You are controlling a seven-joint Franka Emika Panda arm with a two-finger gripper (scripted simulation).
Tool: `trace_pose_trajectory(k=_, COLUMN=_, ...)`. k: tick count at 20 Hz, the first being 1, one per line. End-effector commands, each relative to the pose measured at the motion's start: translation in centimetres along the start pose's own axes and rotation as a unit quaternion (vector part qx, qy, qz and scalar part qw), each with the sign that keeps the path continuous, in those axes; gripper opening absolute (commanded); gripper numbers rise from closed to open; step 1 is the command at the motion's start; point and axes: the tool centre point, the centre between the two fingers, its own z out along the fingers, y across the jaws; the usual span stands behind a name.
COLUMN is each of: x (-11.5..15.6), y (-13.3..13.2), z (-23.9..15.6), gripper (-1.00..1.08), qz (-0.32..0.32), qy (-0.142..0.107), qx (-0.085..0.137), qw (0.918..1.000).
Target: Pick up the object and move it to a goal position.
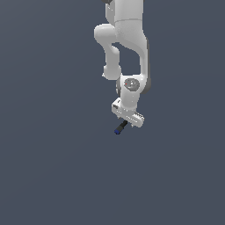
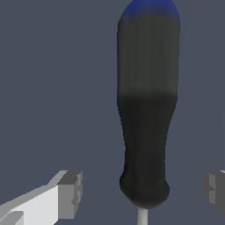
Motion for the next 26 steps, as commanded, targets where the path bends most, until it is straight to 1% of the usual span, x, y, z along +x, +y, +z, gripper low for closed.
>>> trace_pose_trajectory(k=1, x=0.0, y=0.0, z=0.2, gripper=1.0, qz=0.0, qy=0.0, qx=0.0, qw=1.0)
trace_pose_trajectory(k=2, x=0.0, y=0.0, z=0.2, gripper=-1.0, qz=0.0, qy=0.0, qx=0.0, qw=1.0)
trace_pose_trajectory(k=16, x=0.3, y=0.0, z=-0.2, gripper=-1.0, qz=0.0, qy=0.0, qx=0.0, qw=1.0)
trace_pose_trajectory(k=21, x=1.1, y=0.1, z=-1.9, gripper=-1.0, qz=0.0, qy=0.0, qx=0.0, qw=1.0)
trace_pose_trajectory(k=26, x=2.7, y=0.3, z=-4.8, gripper=-1.0, qz=0.0, qy=0.0, qx=0.0, qw=1.0)
